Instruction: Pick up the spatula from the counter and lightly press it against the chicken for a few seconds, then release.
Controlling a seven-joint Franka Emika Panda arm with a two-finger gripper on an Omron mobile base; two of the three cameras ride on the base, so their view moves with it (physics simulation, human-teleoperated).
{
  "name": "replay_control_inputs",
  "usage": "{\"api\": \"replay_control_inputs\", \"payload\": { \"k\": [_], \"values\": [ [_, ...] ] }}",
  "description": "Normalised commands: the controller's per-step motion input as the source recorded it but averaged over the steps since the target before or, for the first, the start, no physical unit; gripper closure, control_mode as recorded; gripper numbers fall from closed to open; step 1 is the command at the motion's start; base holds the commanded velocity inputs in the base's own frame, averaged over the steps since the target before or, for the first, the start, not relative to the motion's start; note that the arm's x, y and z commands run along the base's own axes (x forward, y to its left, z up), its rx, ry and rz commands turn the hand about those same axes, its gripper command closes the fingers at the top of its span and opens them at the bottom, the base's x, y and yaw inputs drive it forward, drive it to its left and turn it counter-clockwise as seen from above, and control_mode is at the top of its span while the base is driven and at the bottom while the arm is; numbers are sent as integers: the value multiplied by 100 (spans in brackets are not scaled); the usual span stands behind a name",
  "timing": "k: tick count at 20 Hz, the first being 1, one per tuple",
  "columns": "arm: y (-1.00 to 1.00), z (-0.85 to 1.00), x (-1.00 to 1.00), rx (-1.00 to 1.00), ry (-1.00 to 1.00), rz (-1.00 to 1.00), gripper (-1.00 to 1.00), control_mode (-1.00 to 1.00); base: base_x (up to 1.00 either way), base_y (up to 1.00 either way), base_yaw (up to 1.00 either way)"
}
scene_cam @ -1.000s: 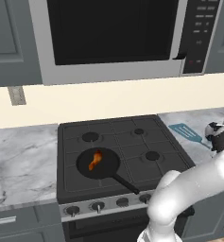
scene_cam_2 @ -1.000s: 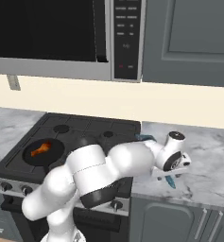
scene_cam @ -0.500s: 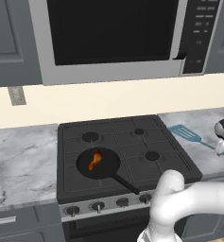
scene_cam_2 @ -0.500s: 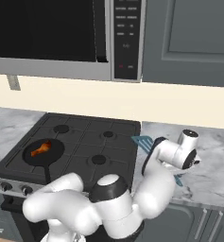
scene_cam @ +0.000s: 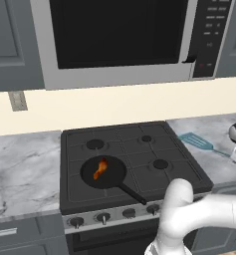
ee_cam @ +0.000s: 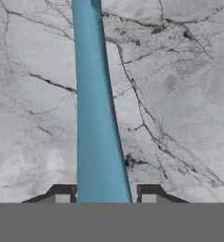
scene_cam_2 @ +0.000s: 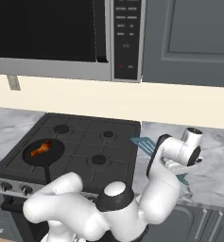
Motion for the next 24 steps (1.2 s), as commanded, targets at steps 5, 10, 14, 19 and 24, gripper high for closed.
{"api": "replay_control_inputs", "payload": {
  "k": [5,10,14,19,24],
  "values": [
    [38,-4,-61,0,-7,11,100,-100,0,0,0],
    [55,5,-66,0,-16,12,100,-100,0,0,0],
    [65,22,-57,-1,-16,10,100,-100,0,0,0],
    [73,36,-38,-7,-10,11,100,-100,0,0,0],
    [81,31,-28,-10,-1,12,100,-100,0,0,0]
  ]
}}
